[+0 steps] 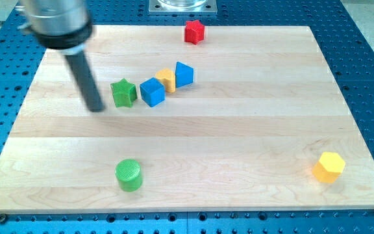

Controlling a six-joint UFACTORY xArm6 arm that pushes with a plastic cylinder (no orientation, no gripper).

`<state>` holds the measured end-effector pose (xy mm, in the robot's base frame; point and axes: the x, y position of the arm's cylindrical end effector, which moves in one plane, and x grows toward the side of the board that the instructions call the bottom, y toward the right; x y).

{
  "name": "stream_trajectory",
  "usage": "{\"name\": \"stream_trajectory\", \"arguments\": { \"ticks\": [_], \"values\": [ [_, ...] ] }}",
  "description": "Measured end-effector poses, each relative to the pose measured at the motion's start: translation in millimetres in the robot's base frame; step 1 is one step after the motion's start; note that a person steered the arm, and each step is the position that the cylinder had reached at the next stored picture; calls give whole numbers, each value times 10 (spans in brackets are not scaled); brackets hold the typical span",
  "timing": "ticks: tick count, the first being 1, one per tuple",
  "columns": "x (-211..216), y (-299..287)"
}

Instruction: Place the green star in between the blue triangle and yellow heart

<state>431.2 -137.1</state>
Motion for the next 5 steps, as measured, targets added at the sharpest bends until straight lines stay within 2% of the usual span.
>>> {"name": "stream_trajectory", "arguments": {
  "ticks": [1, 2, 3, 4, 5],
  "values": [
    [-494, 700],
    [-800, 1042],
    [-724, 1223],
    [-279, 1233],
    [-639, 1940]
  ]
}}
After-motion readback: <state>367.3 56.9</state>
